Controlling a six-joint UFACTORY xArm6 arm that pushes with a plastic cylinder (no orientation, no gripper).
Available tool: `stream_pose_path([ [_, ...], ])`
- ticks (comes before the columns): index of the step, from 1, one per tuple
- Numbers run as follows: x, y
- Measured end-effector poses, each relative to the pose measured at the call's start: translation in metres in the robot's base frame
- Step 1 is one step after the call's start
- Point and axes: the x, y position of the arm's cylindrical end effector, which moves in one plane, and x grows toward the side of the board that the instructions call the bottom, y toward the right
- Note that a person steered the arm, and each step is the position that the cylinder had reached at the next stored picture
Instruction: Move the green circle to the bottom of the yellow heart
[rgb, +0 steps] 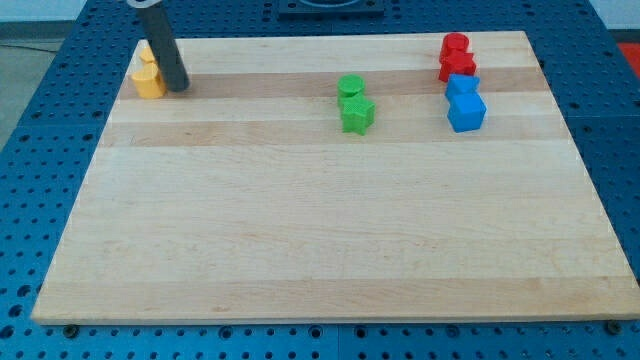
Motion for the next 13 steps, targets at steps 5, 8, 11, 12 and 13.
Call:
stream_pose_path([
  [5, 0.038, 0.254],
  [8, 0.0, 0.227],
  [11, 0.031, 0.138],
  [12, 0.036, 0.106],
  [13, 0.049, 0.095],
])
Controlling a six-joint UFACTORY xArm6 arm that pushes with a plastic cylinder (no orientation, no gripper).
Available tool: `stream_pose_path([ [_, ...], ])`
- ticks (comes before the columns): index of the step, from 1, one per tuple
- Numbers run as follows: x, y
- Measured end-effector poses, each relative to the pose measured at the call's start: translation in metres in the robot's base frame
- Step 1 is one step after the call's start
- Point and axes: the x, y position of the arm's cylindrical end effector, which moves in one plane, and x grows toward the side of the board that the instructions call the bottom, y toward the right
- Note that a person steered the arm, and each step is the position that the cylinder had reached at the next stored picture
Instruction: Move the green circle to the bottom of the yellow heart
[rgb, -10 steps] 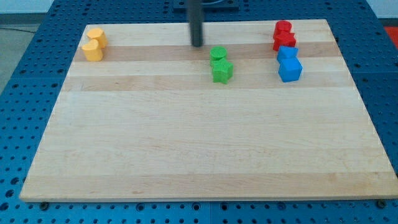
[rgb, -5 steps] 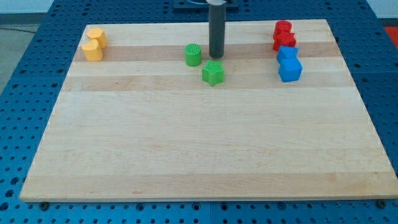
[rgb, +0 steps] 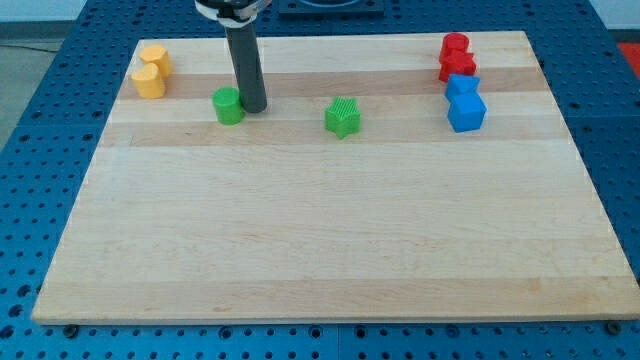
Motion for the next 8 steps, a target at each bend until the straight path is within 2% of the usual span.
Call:
stream_pose_path([
  [2, 0.006, -0.025],
  [5, 0.006, -0.096],
  [8, -0.004, -0.101],
])
